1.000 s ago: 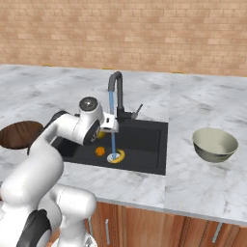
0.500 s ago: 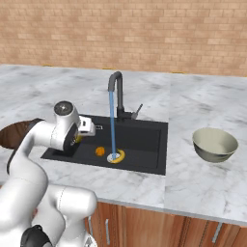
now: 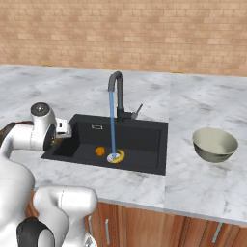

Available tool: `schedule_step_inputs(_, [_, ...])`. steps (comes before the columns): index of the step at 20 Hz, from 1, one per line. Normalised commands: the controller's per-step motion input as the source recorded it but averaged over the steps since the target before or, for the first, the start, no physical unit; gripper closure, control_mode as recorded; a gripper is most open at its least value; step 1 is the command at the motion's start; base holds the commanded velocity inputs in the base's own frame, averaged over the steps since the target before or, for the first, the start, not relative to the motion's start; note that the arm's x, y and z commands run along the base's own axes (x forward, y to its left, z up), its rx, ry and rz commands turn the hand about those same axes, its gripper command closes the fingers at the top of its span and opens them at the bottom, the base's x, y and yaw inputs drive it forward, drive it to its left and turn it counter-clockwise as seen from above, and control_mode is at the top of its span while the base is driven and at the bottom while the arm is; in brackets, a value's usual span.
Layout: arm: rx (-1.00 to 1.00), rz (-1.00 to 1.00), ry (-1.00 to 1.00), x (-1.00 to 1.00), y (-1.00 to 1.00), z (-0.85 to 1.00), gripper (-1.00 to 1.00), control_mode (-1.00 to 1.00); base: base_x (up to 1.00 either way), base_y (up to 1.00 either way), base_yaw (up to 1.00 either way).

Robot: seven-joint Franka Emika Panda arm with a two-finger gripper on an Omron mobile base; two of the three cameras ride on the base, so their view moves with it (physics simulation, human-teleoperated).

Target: Pick the oranges from the sink and place them in one bowl. Place the banana in the other bowl. Then turn off the sink faucet.

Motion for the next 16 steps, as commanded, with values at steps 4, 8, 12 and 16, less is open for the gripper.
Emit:
schedule_step_inputs(4, [0.01,0.12,0.08,0.00,0.80,0.00,1.00,-1.00,0.00,0.00,0.00])
schedule_step_inputs(8, [0.01,0.10,0.11,0.00,0.68,0.06,1.00,-1.00,0.00,0.00,0.00])
schedule_step_inputs(12, [0.00,0.05,0.06,0.00,0.42,0.18,1.00,-1.00,0.00,0.00,0.00])
schedule_step_inputs(16, [0.00,0.00,-0.03,0.00,0.20,0.27,1.00,-1.00,0.00,0.00,0.00])
